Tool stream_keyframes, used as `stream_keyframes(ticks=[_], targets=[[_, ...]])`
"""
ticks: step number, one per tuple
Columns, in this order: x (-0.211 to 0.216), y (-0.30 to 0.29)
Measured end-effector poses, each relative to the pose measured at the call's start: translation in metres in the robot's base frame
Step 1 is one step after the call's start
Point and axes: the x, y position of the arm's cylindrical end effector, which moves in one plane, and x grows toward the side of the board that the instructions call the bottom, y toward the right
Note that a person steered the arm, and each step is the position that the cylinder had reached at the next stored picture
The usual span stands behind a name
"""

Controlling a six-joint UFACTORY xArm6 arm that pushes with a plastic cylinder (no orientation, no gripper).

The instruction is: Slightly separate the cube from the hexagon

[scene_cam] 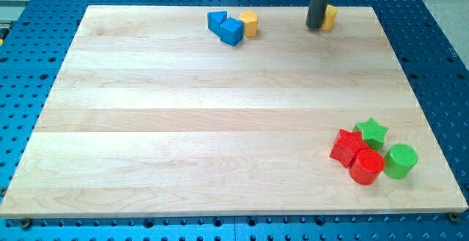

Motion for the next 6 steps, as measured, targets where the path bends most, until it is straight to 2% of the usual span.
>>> stream_keyframes(ticks=[1,2,3,4,6], targets=[[0.000,0.019],[0.029,-0.033],[0.061,-0.157],[0.069,-0.258],[0.068,-0.269]])
